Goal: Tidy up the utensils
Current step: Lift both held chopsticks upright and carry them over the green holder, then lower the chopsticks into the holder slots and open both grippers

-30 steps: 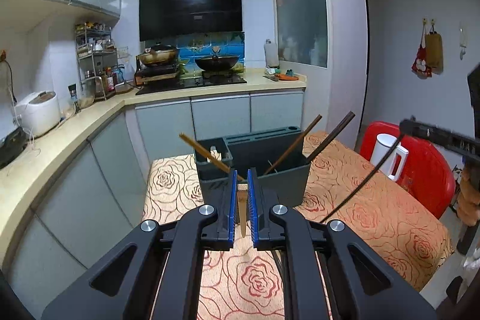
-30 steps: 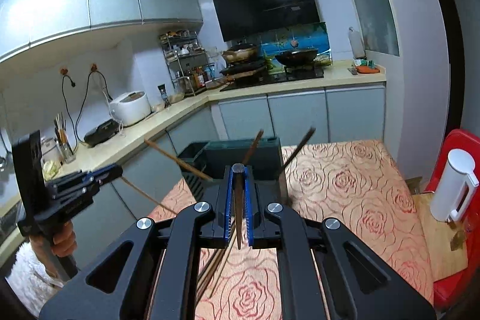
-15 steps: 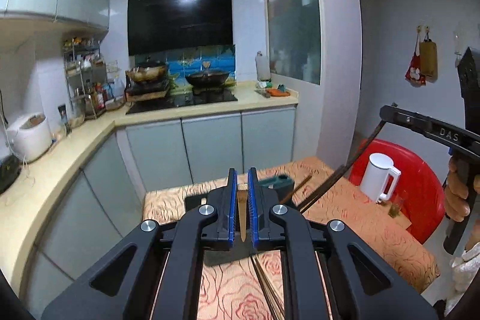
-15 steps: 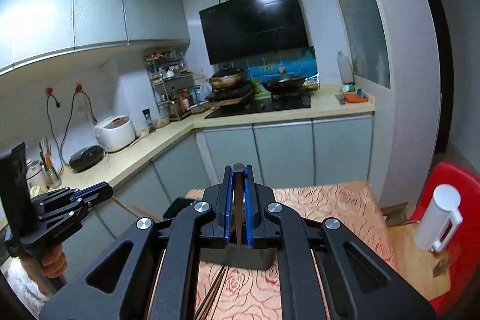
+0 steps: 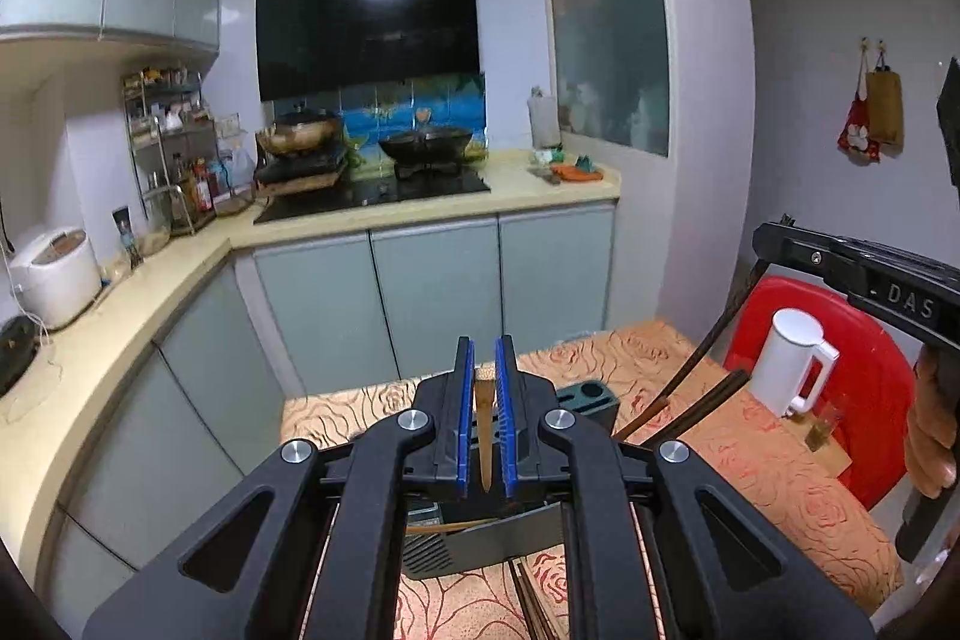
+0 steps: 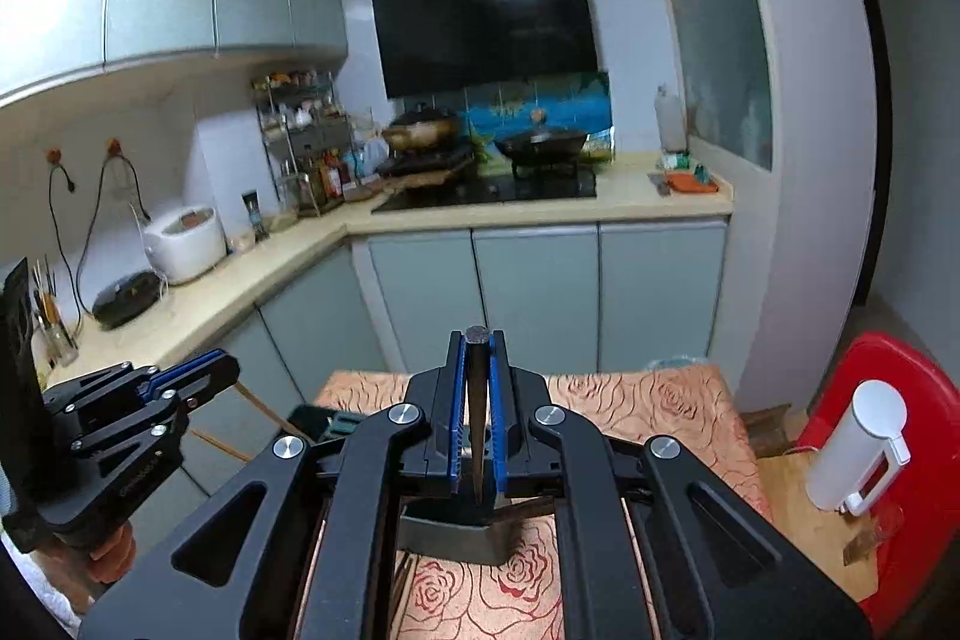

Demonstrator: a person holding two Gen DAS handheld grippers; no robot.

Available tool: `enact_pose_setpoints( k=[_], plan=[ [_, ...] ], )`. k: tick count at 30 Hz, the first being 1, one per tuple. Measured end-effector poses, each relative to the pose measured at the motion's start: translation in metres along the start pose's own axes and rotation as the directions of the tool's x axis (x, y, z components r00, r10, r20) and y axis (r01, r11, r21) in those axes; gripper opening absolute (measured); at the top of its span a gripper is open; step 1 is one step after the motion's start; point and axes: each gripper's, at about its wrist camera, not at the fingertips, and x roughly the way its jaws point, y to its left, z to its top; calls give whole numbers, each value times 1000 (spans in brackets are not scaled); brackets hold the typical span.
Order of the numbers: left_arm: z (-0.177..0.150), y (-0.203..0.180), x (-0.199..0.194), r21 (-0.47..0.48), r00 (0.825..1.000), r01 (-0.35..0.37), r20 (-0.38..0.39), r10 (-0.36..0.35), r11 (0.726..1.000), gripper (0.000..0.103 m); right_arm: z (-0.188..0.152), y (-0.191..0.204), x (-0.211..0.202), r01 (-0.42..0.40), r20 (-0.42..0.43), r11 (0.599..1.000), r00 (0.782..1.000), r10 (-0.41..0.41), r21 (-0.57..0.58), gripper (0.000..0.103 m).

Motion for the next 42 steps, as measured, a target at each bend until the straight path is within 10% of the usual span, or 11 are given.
enact_pose_setpoints(
  k=[17, 21, 24, 31, 42],
  plan=[
    [-29, 15, 30, -35, 997, -25, -69, 22, 999, 8, -35, 4, 54, -15, -128, 1000, 992, 15, 1, 10],
    [-28, 18, 27, -43, 998, -24, -61, 22, 999, 44, -35, 5, 52, -20, -120, 1000, 993, 19, -11, 18],
    [-29, 19, 22, -42, 999, -25, -49, 23, 999, 55, -35, 5, 48, -12, -104, 1000, 995, 12, -1, 39],
    [-30, 23, 3, -56, 999, -50, -7, 50, 997, 84, -32, 2, 33, 4, -67, 1000, 998, -4, -9, 49],
    [-46, 30, -35, -95, 997, -49, 50, 54, 994, 94, -31, 0, -16, 6, 47, 999, 999, -4, -36, 61]
  ],
)
